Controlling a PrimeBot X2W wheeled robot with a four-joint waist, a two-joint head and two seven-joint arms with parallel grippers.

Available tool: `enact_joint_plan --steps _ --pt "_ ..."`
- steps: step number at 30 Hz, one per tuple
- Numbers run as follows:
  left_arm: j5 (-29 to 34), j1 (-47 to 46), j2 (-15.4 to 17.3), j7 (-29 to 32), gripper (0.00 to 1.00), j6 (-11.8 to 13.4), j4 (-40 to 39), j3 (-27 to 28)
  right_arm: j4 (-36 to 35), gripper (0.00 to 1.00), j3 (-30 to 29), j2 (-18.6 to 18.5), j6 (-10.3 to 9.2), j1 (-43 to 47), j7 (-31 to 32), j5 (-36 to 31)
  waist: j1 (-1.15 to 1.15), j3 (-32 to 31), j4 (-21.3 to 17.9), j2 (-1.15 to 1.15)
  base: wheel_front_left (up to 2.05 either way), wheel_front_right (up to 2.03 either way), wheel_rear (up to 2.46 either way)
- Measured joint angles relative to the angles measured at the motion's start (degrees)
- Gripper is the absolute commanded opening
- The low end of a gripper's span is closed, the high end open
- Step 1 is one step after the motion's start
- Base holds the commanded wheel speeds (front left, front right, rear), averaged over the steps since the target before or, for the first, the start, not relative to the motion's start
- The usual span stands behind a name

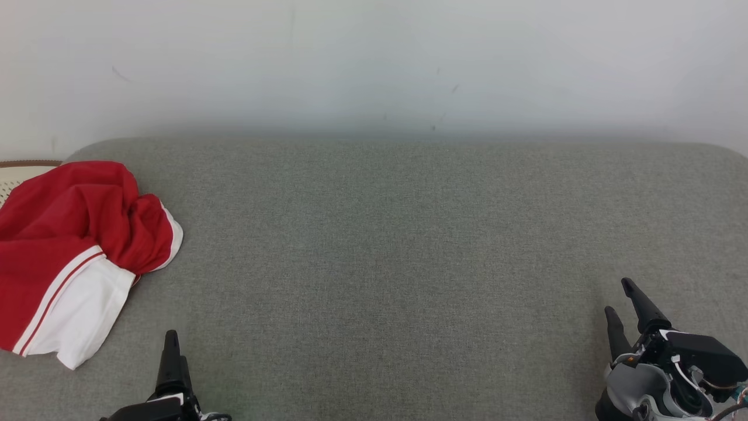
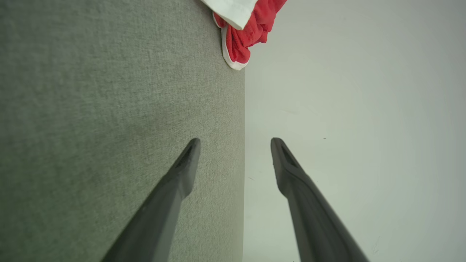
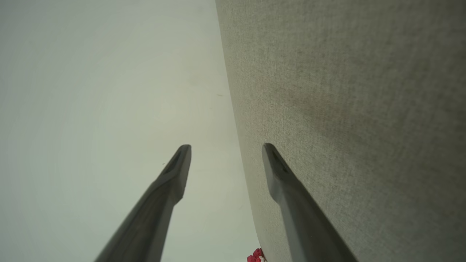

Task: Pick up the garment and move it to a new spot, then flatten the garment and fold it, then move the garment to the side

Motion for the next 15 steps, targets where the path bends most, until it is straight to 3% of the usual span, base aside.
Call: enact_joint_plan --steps 15 --pt "9.27 3.06 0.0 -0.71 1.0 1.05 -7.24 0.55 -6.73 1.0 5.13 0.52 0.0 4.18 -5.79 -7.33 0.01 -0.1 -0.13 0.0 0.0 0.0 0.0"
